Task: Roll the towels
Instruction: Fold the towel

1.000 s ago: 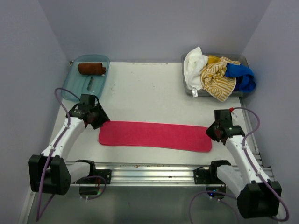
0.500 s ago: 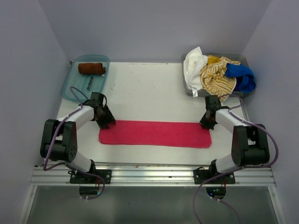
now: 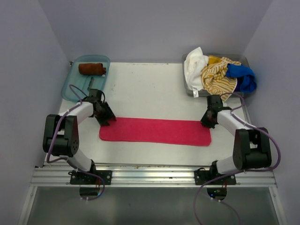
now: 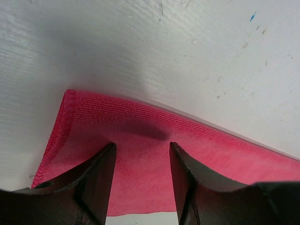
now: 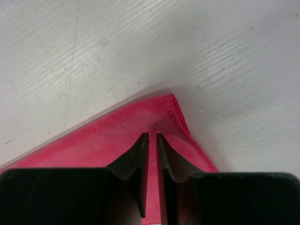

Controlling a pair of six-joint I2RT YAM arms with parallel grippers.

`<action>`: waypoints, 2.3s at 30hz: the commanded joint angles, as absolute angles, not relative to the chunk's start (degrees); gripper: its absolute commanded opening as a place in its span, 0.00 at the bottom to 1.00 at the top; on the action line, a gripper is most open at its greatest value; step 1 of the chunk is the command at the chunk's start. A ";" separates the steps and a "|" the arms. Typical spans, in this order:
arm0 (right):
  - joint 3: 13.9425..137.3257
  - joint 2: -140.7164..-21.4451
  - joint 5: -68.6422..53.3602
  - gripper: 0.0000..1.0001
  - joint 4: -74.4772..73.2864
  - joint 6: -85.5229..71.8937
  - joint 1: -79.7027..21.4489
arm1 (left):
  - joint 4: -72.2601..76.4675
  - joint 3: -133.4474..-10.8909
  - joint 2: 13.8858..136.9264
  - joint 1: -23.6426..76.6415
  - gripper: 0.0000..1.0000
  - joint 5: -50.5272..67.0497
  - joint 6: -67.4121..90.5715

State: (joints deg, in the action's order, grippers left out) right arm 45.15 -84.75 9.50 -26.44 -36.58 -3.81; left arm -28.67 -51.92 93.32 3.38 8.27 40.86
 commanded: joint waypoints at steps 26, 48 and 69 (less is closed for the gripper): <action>38.58 -62.67 9.32 0.30 -35.24 -33.66 -3.25 | -29.27 -40.78 83.76 -5.10 0.50 2.09 34.45; 37.36 -60.03 12.66 0.30 -36.12 -35.07 -3.34 | -32.94 -43.93 74.63 -5.01 0.00 2.65 33.40; 31.47 -62.32 0.80 0.36 -26.92 -35.07 -5.54 | -41.48 -64.24 66.01 -7.12 0.00 3.35 26.54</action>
